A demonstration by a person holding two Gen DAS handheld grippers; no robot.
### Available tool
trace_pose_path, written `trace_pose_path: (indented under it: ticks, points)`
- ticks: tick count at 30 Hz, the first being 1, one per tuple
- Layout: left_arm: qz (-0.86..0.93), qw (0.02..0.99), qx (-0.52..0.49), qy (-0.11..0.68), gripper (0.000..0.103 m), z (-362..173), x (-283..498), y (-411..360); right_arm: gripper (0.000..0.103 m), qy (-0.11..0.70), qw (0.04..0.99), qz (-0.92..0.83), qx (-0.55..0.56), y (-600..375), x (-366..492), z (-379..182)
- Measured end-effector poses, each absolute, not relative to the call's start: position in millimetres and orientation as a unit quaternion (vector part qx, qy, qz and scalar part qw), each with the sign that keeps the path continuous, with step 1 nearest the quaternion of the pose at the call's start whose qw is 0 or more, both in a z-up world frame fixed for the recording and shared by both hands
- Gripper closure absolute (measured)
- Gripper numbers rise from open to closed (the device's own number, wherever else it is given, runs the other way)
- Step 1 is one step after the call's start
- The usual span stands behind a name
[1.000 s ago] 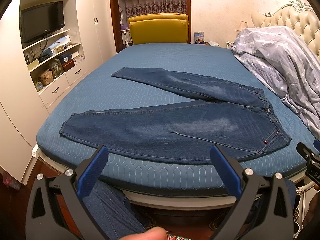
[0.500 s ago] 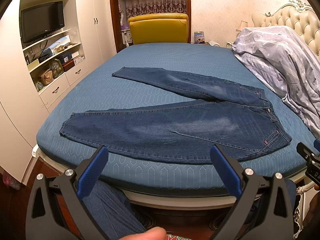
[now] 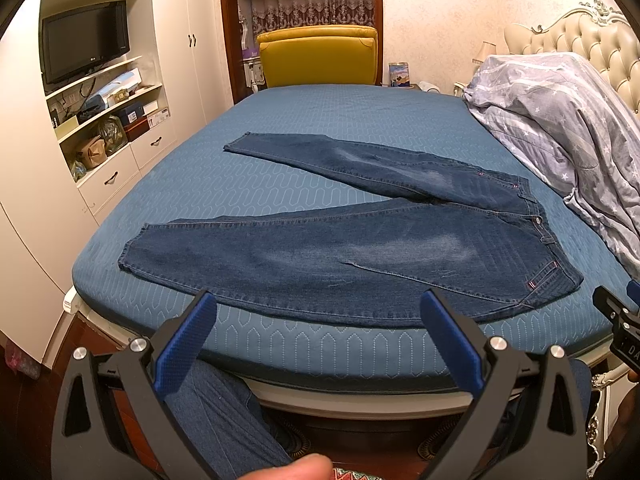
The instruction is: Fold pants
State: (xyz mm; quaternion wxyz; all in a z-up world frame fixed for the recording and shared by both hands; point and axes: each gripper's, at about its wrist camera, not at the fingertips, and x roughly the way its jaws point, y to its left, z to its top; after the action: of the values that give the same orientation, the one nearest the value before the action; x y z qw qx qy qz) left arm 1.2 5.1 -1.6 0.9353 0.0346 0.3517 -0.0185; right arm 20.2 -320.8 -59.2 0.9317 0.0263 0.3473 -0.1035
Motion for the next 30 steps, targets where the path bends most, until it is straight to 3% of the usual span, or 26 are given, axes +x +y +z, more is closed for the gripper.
trace_pose_path:
  ticks: [16,20,30]
  points:
    - [-0.007,0.933,0.038,0.358,0.001,-12.7,14.7,5.7,0.015,0.367,0.926,-0.072,0.047,-315.9,34.9,-78.9]
    - [-0.011,0.929,0.038,0.368,0.001,-28.6,33.2,10.0,0.015,0.392,0.912,-0.051,0.112,-373.1,96.7,-85.0]
    - [0.002,0.929,-0.041,0.368,0.001,-52.7,87.6,48.9,0.014,0.489,0.839,-0.190,0.145,-611.7,382.8,-157.8]
